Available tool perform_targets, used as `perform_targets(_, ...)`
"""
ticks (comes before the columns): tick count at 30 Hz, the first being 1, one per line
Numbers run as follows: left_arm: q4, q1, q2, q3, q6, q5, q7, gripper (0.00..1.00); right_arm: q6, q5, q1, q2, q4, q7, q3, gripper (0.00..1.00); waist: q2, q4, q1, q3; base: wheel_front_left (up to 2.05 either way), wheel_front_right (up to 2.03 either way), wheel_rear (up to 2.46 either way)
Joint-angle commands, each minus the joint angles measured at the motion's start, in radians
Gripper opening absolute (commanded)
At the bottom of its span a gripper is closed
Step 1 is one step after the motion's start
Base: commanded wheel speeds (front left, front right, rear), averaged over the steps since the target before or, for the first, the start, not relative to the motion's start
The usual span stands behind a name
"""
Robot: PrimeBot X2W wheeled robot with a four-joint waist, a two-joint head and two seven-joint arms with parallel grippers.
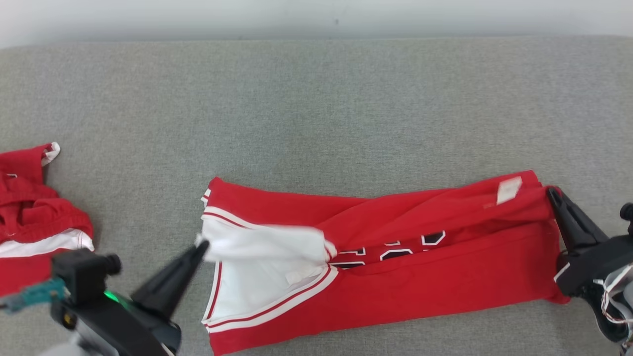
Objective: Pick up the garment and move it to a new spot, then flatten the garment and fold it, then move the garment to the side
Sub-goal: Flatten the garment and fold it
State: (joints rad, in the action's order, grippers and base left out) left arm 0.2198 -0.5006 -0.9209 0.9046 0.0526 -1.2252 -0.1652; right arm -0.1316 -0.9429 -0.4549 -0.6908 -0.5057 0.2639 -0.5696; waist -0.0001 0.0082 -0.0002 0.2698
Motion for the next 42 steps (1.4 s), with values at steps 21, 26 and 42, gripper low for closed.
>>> perform_targets(21, -0.091, 0.245, 0.177, -0.089, 0.163, 0.080, -0.100, 1.00, 0.002, 0.022, 0.262, 0.049, 0.051, 0.001, 0.268, 1.00, 0.0001, 0.002, 0.0002, -0.083, 0.00, 0.00, 0.00)
perform_targets(26, -0.069, 0.368, 0.298, -0.236, 0.217, 0.267, -0.101, 1.00, 0.002, -0.001, 0.320, 0.112, 0.036, 0.001, 0.311, 1.00, 0.0001, 0.012, 0.0002, -0.117, 0.00, 0.00, 0.00)
perform_targets(42, -0.157, 0.542, 0.597, -0.359, 0.119, 0.665, -0.100, 1.00, 0.002, -0.213, 0.250, 0.169, -0.132, -0.025, 0.305, 1.00, 0.0001, 0.153, 0.0002, -0.148, 0.00, 0.00, 0.00)
